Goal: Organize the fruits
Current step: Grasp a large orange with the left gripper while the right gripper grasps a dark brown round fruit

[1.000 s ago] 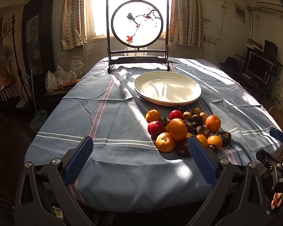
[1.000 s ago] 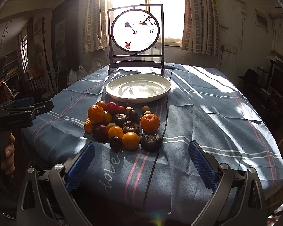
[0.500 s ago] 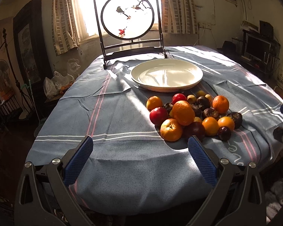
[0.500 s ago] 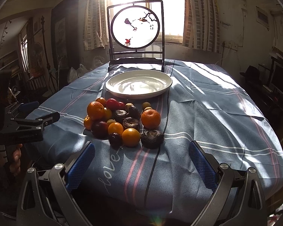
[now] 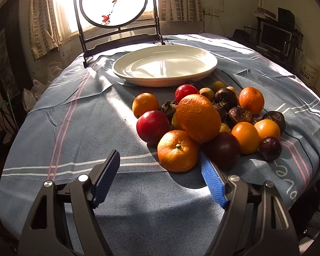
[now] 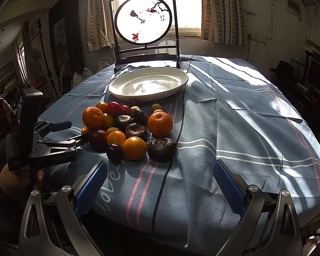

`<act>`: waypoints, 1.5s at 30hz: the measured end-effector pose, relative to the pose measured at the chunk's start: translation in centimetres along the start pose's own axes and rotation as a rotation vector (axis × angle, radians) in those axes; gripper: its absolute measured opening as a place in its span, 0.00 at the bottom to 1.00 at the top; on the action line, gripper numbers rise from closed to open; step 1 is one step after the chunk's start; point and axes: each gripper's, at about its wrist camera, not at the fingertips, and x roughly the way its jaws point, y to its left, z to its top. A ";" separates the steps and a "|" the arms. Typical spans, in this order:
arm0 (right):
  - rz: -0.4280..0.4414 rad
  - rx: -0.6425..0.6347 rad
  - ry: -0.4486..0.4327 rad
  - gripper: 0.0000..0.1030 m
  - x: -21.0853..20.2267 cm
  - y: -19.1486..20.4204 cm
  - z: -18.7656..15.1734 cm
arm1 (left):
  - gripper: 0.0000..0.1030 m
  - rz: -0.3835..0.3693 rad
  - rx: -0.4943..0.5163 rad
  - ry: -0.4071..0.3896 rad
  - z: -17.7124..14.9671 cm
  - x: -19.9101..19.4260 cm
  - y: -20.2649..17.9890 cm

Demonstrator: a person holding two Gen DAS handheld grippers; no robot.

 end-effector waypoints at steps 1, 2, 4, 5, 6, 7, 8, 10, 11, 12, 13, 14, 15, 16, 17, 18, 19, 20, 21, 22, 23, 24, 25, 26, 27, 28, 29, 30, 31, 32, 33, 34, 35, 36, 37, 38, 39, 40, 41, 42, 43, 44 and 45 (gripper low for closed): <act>-0.001 0.004 0.004 0.97 0.2 -0.2 0.0 | 0.70 -0.012 -0.002 -0.002 0.0 0.2 0.1; -0.001 0.007 0.006 0.97 0.3 -0.3 0.0 | 0.70 -0.025 -0.005 -0.006 0.1 0.4 0.1; 0.000 0.014 0.014 0.97 0.7 -0.5 -0.1 | 0.68 -0.061 -0.016 -0.014 0.0 0.6 0.3; 0.001 0.016 0.017 0.97 0.8 -0.5 -0.1 | 0.69 -0.079 -0.023 -0.012 0.1 0.9 0.5; 0.002 0.017 0.021 0.97 1.0 -0.5 -0.1 | 0.74 -0.087 -0.035 -0.008 0.1 1.2 0.7; 0.002 0.017 0.024 0.97 1.2 -0.5 -0.2 | 0.81 -0.084 -0.060 0.002 0.0 1.6 1.0; 0.002 0.016 0.028 0.97 1.3 -0.5 -0.2 | 0.81 -0.110 -0.091 0.012 0.1 1.8 1.4; 0.002 0.015 0.034 0.97 1.6 -0.4 -0.3 | 0.80 -0.129 -0.109 0.027 0.2 2.0 1.6; 0.004 0.015 0.037 0.97 1.8 -0.3 -0.2 | 0.78 -0.129 -0.095 0.021 0.2 1.9 1.4; 0.006 0.012 0.040 0.97 1.9 -0.2 -0.2 | 0.69 -0.140 -0.079 0.017 0.1 1.9 1.1; 0.008 0.007 0.044 0.97 2.0 0.0 -0.2 | 0.55 -0.163 -0.076 0.015 0.1 1.8 0.9; 0.010 0.000 0.046 0.97 2.1 0.1 -0.2 | 0.47 -0.200 -0.078 0.018 0.1 1.7 0.7; 0.011 -0.008 0.049 0.97 2.2 0.3 -0.2 | 0.40 -0.194 -0.073 0.020 0.1 1.6 0.5; 0.012 -0.016 0.051 0.97 2.3 0.4 -0.2 | 0.40 -0.172 -0.060 0.014 0.1 1.5 0.1; 0.016 -0.024 0.053 0.97 2.4 0.5 -0.1 | 0.40 -0.171 -0.055 0.010 0.0 1.4 0.1; 0.024 -0.030 0.054 0.97 2.5 0.6 -0.1 | 0.40 -0.183 -0.063 0.010 -0.1 1.3 0.2; 0.030 -0.034 0.050 0.97 2.6 0.5 0.0 | 0.40 -0.194 -0.078 0.011 -0.3 1.1 0.5; 0.031 -0.038 0.044 0.97 2.7 0.5 0.2 | 0.40 -0.202 -0.091 0.010 -0.4 0.9 0.7; 0.033 -0.042 0.037 0.97 2.9 0.4 0.5 | 0.40 -0.203 -0.101 0.004 -0.7 0.6 1.0; 0.027 -0.044 0.032 0.97 3.1 0.2 0.8 | 0.40 -0.200 -0.108 -0.002 -0.8 0.2 1.2; 0.021 -0.045 0.030 0.95 3.4 0.1 1.0 | 0.40 -0.192 -0.110 -0.005 -1.0 -0.2 1.4; 0.011 -0.051 0.036 0.92 3.8 0.0 1.2 | 0.40 -0.180 -0.108 -0.004 -1.1 -0.4 1.5; -0.001 -0.061 0.045 0.86 4.4 -0.1 1.3 | 0.40 -0.169 -0.106 -0.003 -1.2 -0.7 1.7; -0.015 -0.072 0.059 0.79 4.9 -0.1 1.4 | 0.40 -0.159 -0.105 -0.003 -1.3 -0.8 1.8; -0.022 -0.081 0.071 0.75 5.4 -0.2 1.4 | 0.40 -0.154 -0.109 0.002 -1.5 -0.9 2.0; -0.020 -0.083 0.081 0.69 5.8 -0.3 1.4 | 0.40 -0.153 -0.115 0.007 -1.7 -0.9 2.3; -0.013 -0.081 0.090 0.67 6.2 -0.4 1.4 | 0.40 -0.152 -0.121 0.010 -1.8 -1.0 2.5; -0.001 -0.082 0.096 0.67 6.5 -0.4 1.4 | 0.40 -0.150 -0.126 0.010 -1.9 -1.0 2.8; 0.010 -0.086 0.103 0.67 6.8 -0.3 1.3 | 0.40 -0.146 -0.130 0.011 -2.0 -0.9 3.0; 0.012 -0.095 0.108 0.67 7.1 -0.2 1.3 | 0.40 -0.143 -0.134 0.013 -2.0 -0.8 3.1; 0.009 -0.107 0.108 0.67 7.4 0.0 1.4 | 0.40 -0.140 -0.136 0.015 -2.0 -0.7 3.2; 0.005 -0.114 0.109 0.67 7.5 0.1 1.5 | 0.40 -0.136 -0.135 0.017 -2.0 -0.6 3.3; 0.003 -0.119 0.110 0.67 7.7 0.2 1.7 | 0.40 -0.132 -0.134 0.020 -2.0 -0.6 3.2; 0.000 -0.123 0.110 0.67 7.9 0.2 1.9 | 0.40 -0.126 -0.129 0.019 -2.0 -0.5 3.2; -0.005 -0.124 0.112 0.67 8.1 0.2 2.0 | 0.41 -0.117 -0.121 0.020 -2.0 -0.5 3.0; -0.009 -0.123 0.115 0.67 8.3 0.1 2.1 | 0.41 -0.105 -0.110 0.023 -1.9 -0.4 2.8; -0.007 -0.119 0.119 0.67 8.4 0.0 2.2 | 0.41 -0.095 -0.102 0.030 -1.9 -0.2 2.7; 0.002 -0.111 0.122 0.67 8.7 -0.1 2.3 | 0.41 -0.092 -0.101 0.040 -1.9 0.0 2.6; 0.012 -0.104 0.127 0.67 8.9 -0.2 2.3 | 0.41 -0.092 -0.105 0.046 -1.9 0.3 2.7; 0.029 -0.098 0.132 0.65 9.0 -0.2 2.3 | 0.42 -0.088 -0.103 0.041 -1.9 0.3 2.6; 0.058 -0.094 0.142 0.56 9.1 -0.1 2.3 | 0.42 -0.082 -0.097 0.039 -1.9 0.3 2.5; 0.071 -0.094 0.148 0.45 9.2 0.0 2.2 | 0.42 -0.081 -0.099 0.037 -1.9 0.3 2.5; 0.058 -0.104 0.140 0.45 9.1 0.3 2.1 | 0.41 -0.086 -0.109 0.033 -2.0 0.2 2.6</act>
